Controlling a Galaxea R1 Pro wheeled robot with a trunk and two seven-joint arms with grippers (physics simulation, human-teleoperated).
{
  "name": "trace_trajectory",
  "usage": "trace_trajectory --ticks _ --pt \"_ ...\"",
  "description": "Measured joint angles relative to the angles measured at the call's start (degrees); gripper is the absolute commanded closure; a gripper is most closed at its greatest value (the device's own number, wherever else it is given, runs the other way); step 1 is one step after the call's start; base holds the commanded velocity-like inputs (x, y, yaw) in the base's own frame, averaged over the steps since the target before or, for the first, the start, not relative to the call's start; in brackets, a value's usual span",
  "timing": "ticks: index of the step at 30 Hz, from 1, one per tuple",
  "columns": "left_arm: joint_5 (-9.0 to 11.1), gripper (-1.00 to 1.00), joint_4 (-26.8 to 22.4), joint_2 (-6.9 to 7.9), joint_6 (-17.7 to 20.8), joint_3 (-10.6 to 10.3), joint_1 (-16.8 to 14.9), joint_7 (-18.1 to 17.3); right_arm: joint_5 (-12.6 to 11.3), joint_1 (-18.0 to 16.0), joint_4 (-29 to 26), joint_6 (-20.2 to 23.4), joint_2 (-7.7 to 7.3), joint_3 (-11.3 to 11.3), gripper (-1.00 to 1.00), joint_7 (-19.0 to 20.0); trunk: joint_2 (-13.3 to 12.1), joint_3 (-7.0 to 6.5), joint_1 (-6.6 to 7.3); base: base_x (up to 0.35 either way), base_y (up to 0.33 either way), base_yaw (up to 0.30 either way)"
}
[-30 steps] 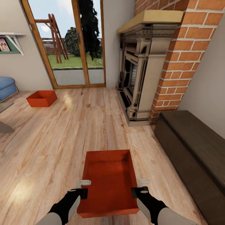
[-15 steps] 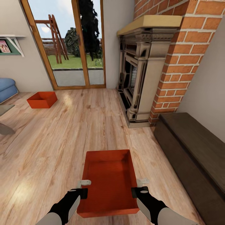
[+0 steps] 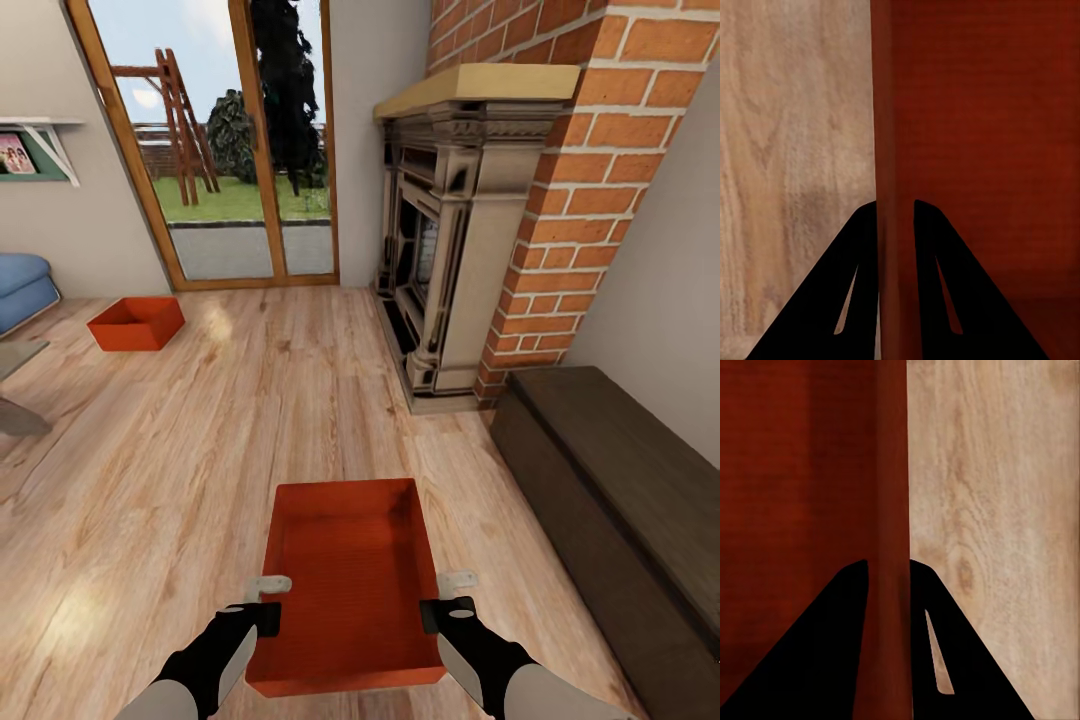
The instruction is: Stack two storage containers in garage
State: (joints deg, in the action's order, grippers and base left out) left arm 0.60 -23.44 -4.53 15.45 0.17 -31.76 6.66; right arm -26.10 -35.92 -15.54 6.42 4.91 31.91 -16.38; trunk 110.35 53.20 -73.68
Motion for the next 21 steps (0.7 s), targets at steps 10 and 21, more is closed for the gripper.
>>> trace_trajectory --ticks 10,21 --pt "-0.02 1.0 -0.01 0.0 0.01 -0.01 -0.01 0.0 -0.06 0.0 0.01 -0.04 0.0 0.02 1.0 0.0 -4.01 -1.8 2.2 0.0 0.0 0.0" --pt "-0.01 1.0 -0.01 0.0 0.0 -0.02 -0.03 0.0 -0.02 0.0 0.0 -0.04 0.0 -0.01 1.0 0.0 -8.42 -3.77 4.61 0.0 0.0 0.0"
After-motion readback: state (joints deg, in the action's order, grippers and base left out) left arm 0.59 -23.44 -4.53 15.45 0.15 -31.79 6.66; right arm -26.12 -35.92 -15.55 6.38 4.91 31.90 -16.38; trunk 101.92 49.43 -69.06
